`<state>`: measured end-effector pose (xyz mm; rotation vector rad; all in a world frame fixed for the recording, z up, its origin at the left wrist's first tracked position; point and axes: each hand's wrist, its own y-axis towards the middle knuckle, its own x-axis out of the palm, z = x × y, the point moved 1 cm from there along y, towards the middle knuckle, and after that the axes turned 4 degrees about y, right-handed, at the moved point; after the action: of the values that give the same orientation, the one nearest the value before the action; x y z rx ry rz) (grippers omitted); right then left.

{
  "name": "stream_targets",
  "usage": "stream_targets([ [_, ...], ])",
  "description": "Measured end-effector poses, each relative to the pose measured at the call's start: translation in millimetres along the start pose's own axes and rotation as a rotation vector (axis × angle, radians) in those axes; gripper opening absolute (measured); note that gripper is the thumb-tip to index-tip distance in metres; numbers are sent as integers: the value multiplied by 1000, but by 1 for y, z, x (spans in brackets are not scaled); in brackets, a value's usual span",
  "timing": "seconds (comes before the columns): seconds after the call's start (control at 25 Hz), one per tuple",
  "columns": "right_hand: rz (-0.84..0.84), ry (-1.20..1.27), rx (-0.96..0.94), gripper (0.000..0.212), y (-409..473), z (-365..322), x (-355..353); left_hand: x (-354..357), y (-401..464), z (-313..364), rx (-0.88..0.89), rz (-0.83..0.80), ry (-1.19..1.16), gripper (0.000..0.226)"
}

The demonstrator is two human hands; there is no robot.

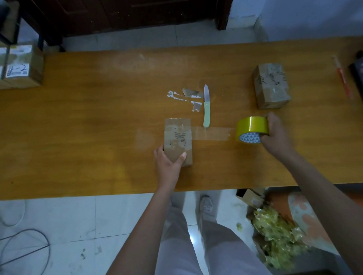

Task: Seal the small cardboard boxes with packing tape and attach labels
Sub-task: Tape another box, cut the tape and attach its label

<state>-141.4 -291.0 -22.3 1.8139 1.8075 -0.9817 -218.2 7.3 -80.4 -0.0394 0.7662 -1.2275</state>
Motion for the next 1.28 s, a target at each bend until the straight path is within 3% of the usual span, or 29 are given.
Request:
stream_targets([
  [0.24, -38, -134, -2, 38, -8, 15, 18, -3, 4, 4, 6, -32, 114, 83],
  [0.36, -36, -131, 4, 44, -13, 22, 19, -6, 22, 20, -109, -142, 284, 89],
  [0.44, -27, -125, 19, 46, -13, 25, 18, -7, 33, 40, -140, -111, 343, 90],
  [0.56, -22, -105, 9, 45, -11, 27, 18, -1, 49, 73, 214, 194, 426, 60],
  [0.64, -23, -111, -15, 44, -9, 27, 18, 13, 60, 86, 421, 189, 591, 39],
  [0.72, -17, -127, -44, 42, -6, 27, 18, 28, 69, 83, 527, 100, 819, 42],
  [0.92, 13, -192, -77, 41, 3, 34, 17, 23, 79, 64, 518, 148, 914, 46],
  [1.08, 103, -442, -92, 48, 11, 37, 6, 14, 82, 59, 463, 178, 956, 45],
  [1.28, -30, -463, -30, 53, 15, 24, -7, 14, 79, 59, 460, 227, 944, 45],
])
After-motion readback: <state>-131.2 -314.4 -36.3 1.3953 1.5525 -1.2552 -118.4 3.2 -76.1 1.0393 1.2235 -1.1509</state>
